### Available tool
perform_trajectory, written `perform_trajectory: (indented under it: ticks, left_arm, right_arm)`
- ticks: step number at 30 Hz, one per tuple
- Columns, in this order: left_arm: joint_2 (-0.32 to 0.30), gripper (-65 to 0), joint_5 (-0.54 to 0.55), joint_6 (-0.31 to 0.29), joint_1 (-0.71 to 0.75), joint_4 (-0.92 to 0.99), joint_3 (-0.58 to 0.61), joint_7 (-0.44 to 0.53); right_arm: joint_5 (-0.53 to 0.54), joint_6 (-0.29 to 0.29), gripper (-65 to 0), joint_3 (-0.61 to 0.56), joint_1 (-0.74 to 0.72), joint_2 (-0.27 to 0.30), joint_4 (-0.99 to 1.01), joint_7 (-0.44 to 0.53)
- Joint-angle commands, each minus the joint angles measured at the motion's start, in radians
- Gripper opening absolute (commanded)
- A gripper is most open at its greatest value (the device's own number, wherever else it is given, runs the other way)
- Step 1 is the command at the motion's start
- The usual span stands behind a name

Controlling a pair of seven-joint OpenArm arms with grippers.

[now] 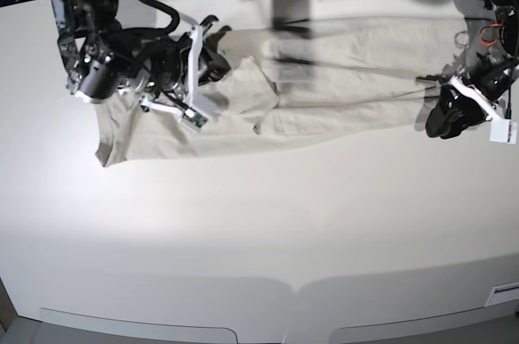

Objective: Fold the T-shirt properly
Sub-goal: 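Lift the grasped shirt end with the right gripper and fold it inward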

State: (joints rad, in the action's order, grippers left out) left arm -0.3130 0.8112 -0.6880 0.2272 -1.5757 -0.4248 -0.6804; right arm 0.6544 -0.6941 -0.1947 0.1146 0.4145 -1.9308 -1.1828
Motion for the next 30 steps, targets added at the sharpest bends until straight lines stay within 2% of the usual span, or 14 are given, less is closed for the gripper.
perform_trajectory:
  ticks: [1,3,6,10,13,17,19,26,30]
  left_arm:
    - [-0.014,-45.4,0.023,-0.010,-0.008,-0.017,-0.006,0.026]
    - [-0.014,-45.4,0.023,-0.010,-0.008,-0.017,-0.006,0.026]
    - [-0.014,-45.4,0.023,-0.010,-0.008,-0.017,-0.006,0.026]
    - [-0.014,-45.4,0.023,-0.010,-0.008,-0.017,-0.006,0.021]
    - [-0.014,-45.4,0.023,-0.010,-0.008,-0.017,-0.006,0.022]
    - [-0.014,-45.4,0.023,-0.010,-0.008,-0.017,-0.006,0.023]
    - [-0.014,-45.4,0.023,-0.010,-0.008,-0.017,-0.006,0.023]
    - [-0.014,-45.4,0.023,-0.010,-0.008,-0.017,-0.006,0.023]
    - [-0.014,-45.4,0.023,-0.010,-0.008,-0.017,-0.006,0.023]
  right_arm:
    - [-0.024,-0.004,-65.0,-0.010,-0.014,0.009,-0.018,0.055]
    - [-0.089,-0.004,-65.0,-0.030,-0.014,0.009,-0.018,0.116]
    - [-0.099,-0.004,-65.0,-0.039,-0.014,0.009,-0.018,0.130]
    - [-0.093,-0.004,-65.0,-0.049,-0.014,0.009,-0.018,0.066]
    - [-0.030,-0.004,-65.0,-0.049,-0.014,0.009,-0.018,0.000]
    - [0.020,-0.004,-50.5,-0.049,-0.014,0.009,-0.018,0.005]
    - [0.035,-0.004,-46.8,-0.049,-0.014,0.009,-0.018,0.013]
    - [0.120,-0.004,-46.1,-0.048,-0.048,0.009,-0.018,0.148]
    - [0.102,-0.004,-46.1,-0.048,-0.086,0.009,-0.018,0.150]
